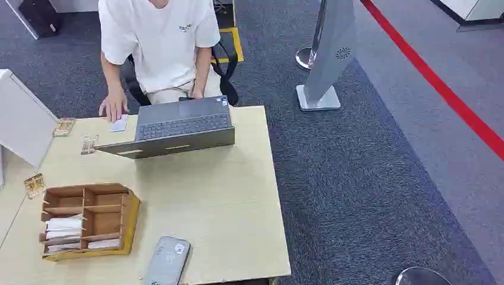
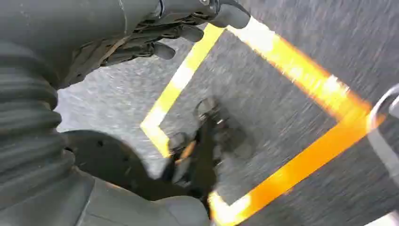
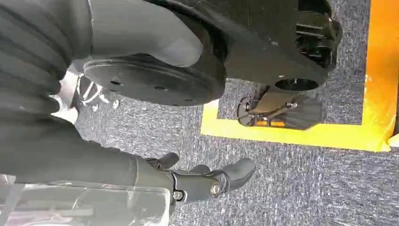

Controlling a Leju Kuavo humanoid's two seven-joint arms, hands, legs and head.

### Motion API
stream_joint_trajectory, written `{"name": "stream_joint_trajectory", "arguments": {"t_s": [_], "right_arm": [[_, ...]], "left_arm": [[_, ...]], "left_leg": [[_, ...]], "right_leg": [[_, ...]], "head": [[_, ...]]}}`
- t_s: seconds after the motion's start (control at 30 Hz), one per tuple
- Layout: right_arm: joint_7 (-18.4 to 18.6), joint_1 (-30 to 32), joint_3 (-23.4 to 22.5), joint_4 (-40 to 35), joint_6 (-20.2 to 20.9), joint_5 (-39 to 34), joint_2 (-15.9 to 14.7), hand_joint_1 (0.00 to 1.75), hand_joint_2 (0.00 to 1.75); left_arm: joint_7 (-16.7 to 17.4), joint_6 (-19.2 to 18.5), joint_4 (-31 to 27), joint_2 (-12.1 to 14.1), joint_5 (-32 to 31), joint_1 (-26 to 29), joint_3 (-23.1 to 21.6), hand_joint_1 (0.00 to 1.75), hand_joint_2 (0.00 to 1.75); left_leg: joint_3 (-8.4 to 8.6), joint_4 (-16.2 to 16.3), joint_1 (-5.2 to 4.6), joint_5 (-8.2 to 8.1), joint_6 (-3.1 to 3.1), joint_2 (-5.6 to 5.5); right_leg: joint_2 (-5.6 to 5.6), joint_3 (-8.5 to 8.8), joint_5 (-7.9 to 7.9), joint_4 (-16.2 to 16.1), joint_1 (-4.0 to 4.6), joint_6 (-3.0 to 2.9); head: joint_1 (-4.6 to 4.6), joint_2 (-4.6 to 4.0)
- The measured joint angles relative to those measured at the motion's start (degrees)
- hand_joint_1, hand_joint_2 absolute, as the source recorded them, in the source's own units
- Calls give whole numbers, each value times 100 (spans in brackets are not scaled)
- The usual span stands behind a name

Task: Pass the card to the sensor for recognition and then transmit it.

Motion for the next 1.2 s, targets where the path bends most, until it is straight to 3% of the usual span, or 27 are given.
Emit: {"name": "stream_joint_trajectory", "arguments": {"t_s": [0.1,0.23,0.33,0.63,0.7,0.73,0.8,0.83,0.93,1.07,1.13,1.2], "right_arm": [[31,-21,-24,50,-136,-81,2,0,175],[33,-29,-63,87,-168,-122,2,0,175],[31,-33,-109,103,-175,-162,7,0,175],[28,-42,-155,166,-269,-337,9,0,175],[-2,-48,-196,212,-371,-476,9,0,175],[-4,-53,-223,249,-441,-544,9,0,175],[-4,-72,-273,335,-555,-636,9,0,175],[-4,-82,-278,370,-590,-651,9,0,175],[55,-99,-282,422,-531,-404,7,0,175],[181,-122,-151,337,-121,2,-26,0,175],[181,-121,-138,308,-85,22,-26,0,175],[168,-120,-138,286,-96,15,-15,0,175]], "left_arm": [[-640,425,0,-7,651,-53,241,0,175],[-1119,705,-2,-74,1302,-95,409,0,175],[-1550,718,-6,-144,1657,-127,488,0,175],[-2255,630,-48,-232,2149,-151,527,0,175],[-2584,524,-200,-262,2127,-146,516,0,175],[-2654,289,-401,-273,2156,-127,473,0,175],[-2624,-258,-794,-256,2257,-88,332,0,175],[-2593,-345,-887,-197,2289,-91,276,0,175],[-2549,-305,-1222,-100,2467,-89,193,0,175],[-1924,-222,-2542,-236,3158,-9,42,0,175],[-2043,-271,-3030,-258,3290,63,-85,0,175],[-2386,-382,-3388,-214,3349,115,-236,0,175]], "left_leg": [[0,0,0,0,0,0],[0,0,0,0,0,0],[-1,0,0,0,0,0],[0,0,1,0,0,1],[-1,0,2,0,0,1],[-1,0,3,0,0,1],[-1,-1,4,0,-1,2],[0,-1,5,0,-1,2],[2,-2,6,2,-3,3],[1,-1,10,2,-3,4],[1,-1,10,2,-3,4],[0,-1,9,1,-3,4]], "right_leg": [[0,0,0,0,0,0],[0,-1,0,0,0,0],[0,0,0,0,0,0],[1,-1,0,0,0,0],[1,-1,0,0,0,0],[2,-1,0,0,1,-1],[4,-2,0,0,2,-1],[4,-2,-3,0,2,-6],[4,-2,-3,1,3,-7],[8,-1,-3,1,15,-8],[8,-2,-4,1,15,-8],[7,-3,-4,1,14,-8]], "head": [[0,0],[0,0],[0,0],[0,0],[0,0],[0,0],[0,0],[0,0],[-2,0],[-2,0],[2,0],[2,0]]}}
